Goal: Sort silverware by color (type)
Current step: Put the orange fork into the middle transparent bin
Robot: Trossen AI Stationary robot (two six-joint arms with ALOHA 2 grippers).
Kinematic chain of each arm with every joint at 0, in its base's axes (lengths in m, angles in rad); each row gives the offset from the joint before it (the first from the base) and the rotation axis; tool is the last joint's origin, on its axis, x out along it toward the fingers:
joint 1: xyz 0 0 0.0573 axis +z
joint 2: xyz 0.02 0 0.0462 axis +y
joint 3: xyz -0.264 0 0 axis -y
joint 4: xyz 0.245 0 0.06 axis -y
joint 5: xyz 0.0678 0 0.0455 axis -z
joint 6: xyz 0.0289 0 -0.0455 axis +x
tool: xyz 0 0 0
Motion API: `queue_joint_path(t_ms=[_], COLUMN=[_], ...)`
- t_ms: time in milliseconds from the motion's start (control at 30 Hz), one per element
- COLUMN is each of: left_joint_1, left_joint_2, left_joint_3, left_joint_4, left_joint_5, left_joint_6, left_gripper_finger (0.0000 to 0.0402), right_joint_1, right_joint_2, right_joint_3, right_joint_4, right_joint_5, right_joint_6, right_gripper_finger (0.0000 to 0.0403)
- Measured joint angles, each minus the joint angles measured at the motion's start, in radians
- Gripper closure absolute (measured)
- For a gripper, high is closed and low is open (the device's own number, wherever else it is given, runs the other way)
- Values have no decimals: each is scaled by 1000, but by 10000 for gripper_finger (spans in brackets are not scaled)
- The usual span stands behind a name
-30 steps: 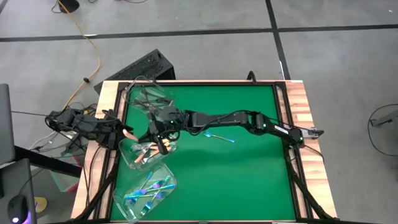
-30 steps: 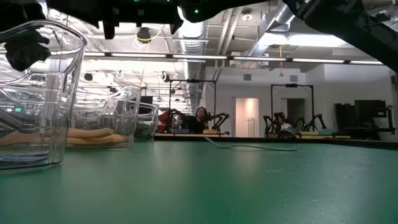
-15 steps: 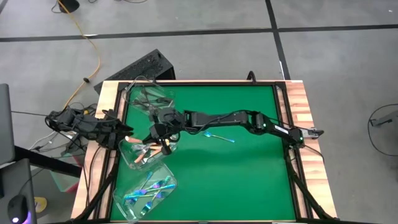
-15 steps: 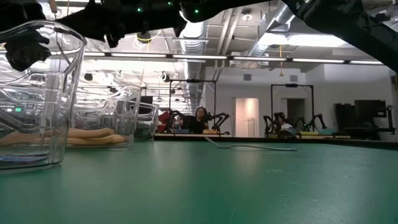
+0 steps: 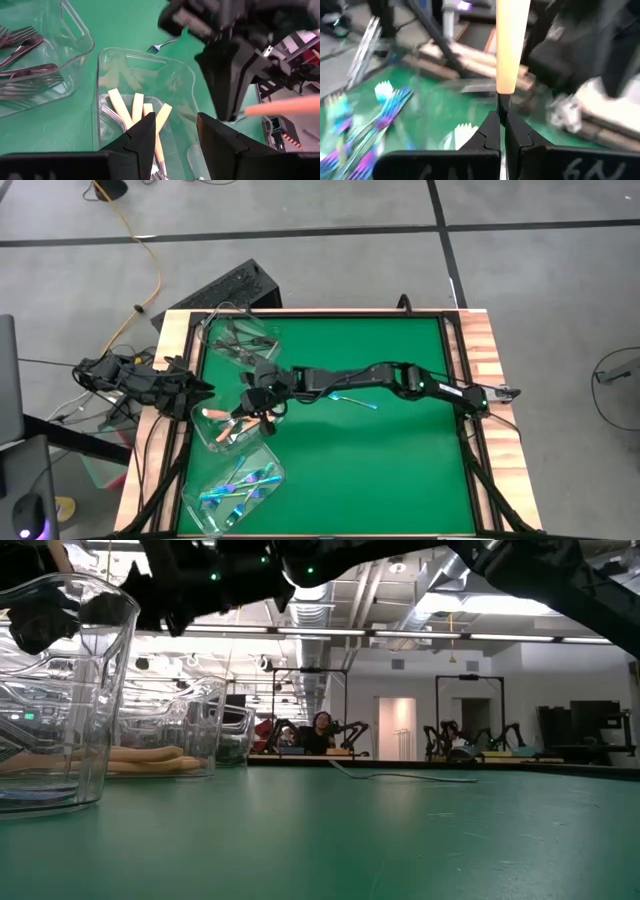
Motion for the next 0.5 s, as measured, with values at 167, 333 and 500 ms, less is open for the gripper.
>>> queue_joint_path(t_ms=[167, 333, 500], left_joint_1=[0, 0, 0], left_joint_2=[0, 0, 0], left_joint_3=[0, 0, 0], left_joint_4=[1, 1, 0], left_joint_5=[2, 2, 2], left_joint_6=[5, 8, 8], left_gripper_finger=[274, 274, 274], right_joint_1=[-4, -1, -1], right_joint_2=[8, 9, 9], right_joint_3=[2, 1, 1], right_joint_4=[-3, -56, -71], right_joint_5=[22, 30, 47], right_joint_6=[-5, -65, -87], right_gripper_finger=[390, 390, 390])
